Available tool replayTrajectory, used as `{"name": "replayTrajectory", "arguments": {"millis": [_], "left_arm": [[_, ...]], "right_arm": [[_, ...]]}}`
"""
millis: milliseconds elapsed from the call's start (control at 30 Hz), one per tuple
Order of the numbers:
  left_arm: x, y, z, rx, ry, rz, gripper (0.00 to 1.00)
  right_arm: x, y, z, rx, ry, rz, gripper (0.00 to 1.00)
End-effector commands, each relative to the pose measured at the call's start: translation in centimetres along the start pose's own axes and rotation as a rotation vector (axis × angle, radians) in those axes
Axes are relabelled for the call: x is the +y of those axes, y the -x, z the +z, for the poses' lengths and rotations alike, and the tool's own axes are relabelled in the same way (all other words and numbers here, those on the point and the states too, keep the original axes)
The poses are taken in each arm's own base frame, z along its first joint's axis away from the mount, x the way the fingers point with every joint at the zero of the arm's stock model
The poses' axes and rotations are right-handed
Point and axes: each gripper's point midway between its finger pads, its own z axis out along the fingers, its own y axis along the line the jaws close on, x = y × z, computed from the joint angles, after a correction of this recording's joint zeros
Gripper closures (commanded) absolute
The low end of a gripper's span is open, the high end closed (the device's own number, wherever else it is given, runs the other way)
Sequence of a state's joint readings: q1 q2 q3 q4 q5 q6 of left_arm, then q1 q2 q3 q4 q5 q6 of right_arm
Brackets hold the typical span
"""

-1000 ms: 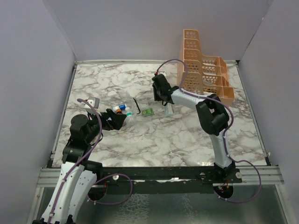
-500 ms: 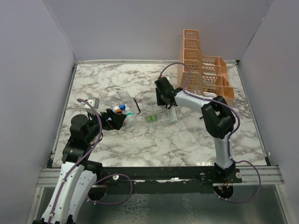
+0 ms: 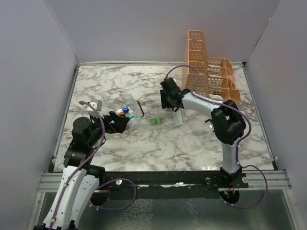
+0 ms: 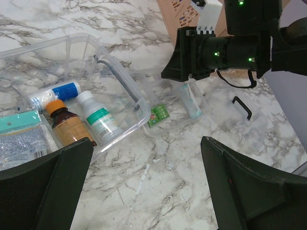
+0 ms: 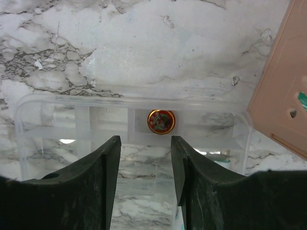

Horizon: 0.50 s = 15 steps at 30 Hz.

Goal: Organize the medicine kit

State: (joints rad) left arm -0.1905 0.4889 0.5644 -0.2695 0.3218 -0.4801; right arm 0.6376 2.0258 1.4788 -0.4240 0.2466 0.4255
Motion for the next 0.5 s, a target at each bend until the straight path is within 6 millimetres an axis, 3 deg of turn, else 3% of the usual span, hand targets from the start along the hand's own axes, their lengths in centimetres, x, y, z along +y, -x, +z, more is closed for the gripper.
{"name": "replayTrajectory", "arguments": {"millis": [0, 100, 267, 367, 467], "left_arm": [[-0.2, 0.5, 0.1, -0.013, -0.013, 0.015, 0.01], [-0.5, 0.8, 0.1, -0.017, -0.022, 0.022, 0.01], [-2.4, 1.9, 0.2, -0.025, -0.115, 0.067, 0.01], [-3.9, 3.1, 0.4, -0.022, -0.183, 0.103, 0.01], [-5.6, 5.7, 1.1, -0.057, -0.245, 0.119, 0.08]], "right_arm": [[0.9, 2.9, -4.1, -0.090, 0.080, 0.039, 0.53], [0.7, 3.4, -5.9, -0.121, 0.095, 0.050, 0.53], [-0.3, 2.4, -8.4, -0.133, 0.108, 0.058, 0.54], [-1.0, 0.7, -10.0, -0.138, 0.131, 0.081, 0.55], [-1.7, -1.9, -11.3, -0.122, 0.151, 0.123, 0.56]]}}
